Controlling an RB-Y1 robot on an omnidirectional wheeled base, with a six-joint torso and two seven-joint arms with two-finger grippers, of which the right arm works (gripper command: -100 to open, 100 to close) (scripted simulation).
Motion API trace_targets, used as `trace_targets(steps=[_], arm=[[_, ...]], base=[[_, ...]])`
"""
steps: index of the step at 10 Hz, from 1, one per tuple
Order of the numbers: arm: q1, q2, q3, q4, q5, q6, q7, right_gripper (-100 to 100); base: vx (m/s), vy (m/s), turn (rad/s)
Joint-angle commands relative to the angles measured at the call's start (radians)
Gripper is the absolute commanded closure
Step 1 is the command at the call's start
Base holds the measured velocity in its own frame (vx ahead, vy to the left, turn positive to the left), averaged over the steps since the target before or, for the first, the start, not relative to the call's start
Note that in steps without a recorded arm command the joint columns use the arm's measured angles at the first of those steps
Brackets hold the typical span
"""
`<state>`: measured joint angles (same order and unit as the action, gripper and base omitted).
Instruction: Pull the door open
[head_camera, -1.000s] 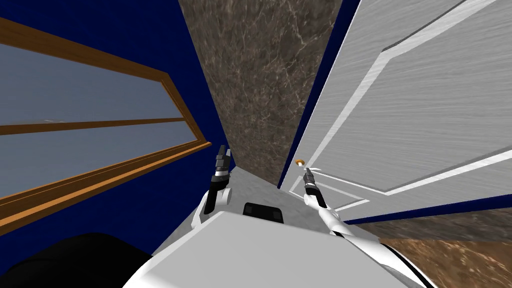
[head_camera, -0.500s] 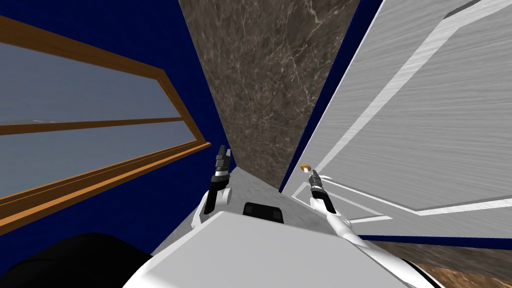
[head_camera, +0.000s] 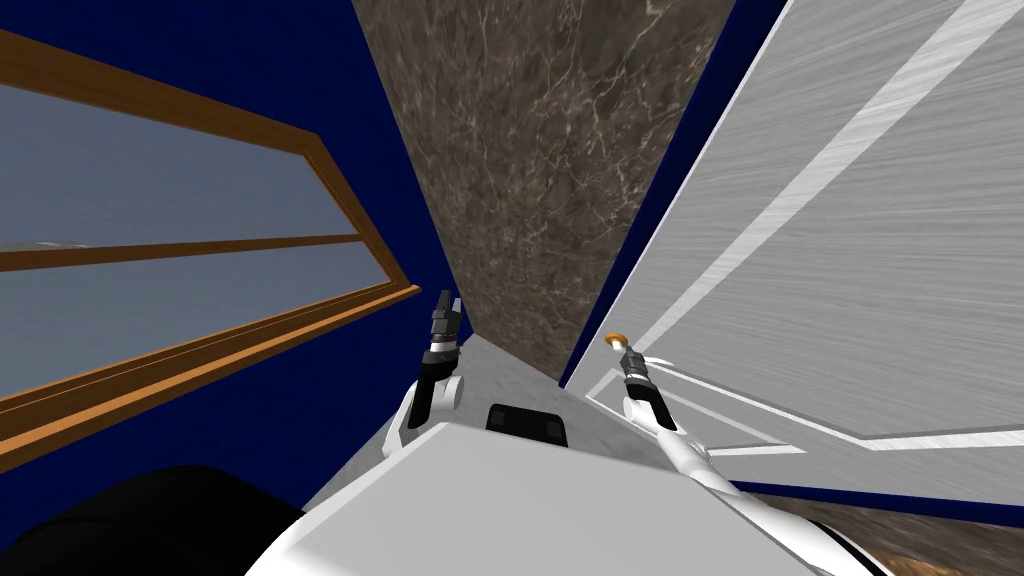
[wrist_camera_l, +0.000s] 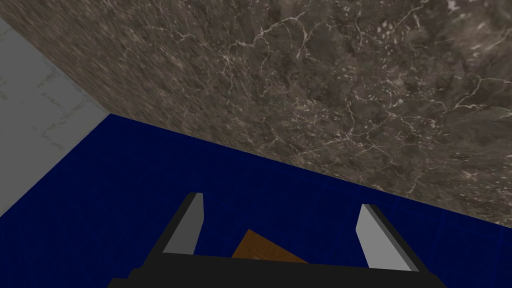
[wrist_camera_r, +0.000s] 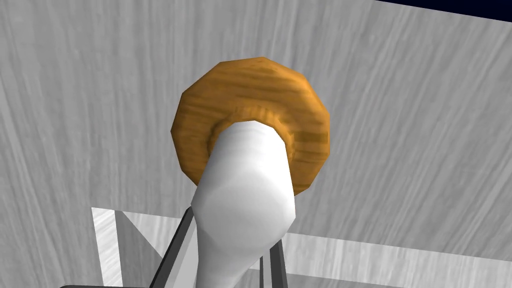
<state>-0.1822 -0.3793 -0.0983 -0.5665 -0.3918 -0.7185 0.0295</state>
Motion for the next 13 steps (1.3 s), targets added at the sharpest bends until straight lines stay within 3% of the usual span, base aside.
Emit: trace_targets(steps=[1,4,5,13], arm=[[-0.001,-0.001,0.000,-0.002,0.001,-0.001,0.001,100],[-0.001,-0.001,0.000,-0.002,0.001,-0.001,0.001,100],[0.004,-0.005,0.014,-0.005,0.007,-0.003,-0.013,100],[0.030,-0.039,0.096,-0.030,0.045,-0.024,-0.097,100]], base=[[-0.007,-0.004,0.005],[0.000,0.000,0.000],[-0.128,-0.010,0.095],[-0.230,-0.039,0.110]])
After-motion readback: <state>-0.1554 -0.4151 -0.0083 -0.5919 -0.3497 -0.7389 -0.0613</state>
